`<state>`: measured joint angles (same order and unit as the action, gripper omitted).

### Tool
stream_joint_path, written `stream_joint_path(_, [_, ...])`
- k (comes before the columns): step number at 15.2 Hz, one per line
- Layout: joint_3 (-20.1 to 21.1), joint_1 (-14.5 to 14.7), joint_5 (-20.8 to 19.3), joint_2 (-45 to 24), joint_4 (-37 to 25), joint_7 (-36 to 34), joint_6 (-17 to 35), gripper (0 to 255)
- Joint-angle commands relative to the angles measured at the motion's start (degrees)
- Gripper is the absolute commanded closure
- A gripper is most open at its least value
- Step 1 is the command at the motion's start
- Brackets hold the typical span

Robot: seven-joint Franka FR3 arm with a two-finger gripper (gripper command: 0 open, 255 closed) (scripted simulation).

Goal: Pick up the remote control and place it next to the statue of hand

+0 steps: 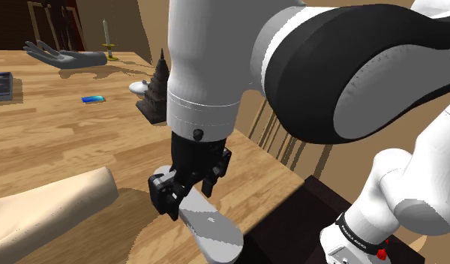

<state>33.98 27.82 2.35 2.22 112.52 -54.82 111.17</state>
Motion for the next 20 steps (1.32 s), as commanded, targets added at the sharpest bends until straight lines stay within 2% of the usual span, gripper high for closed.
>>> stream_joint_path(1, [0.05,0.02,-0.21,-0.38,1.19,-0.1,1.56,255])
stream_joint_path(20, [0.36,0.61,-4.3,-6.65,10.13,-2.89,15.7,255])
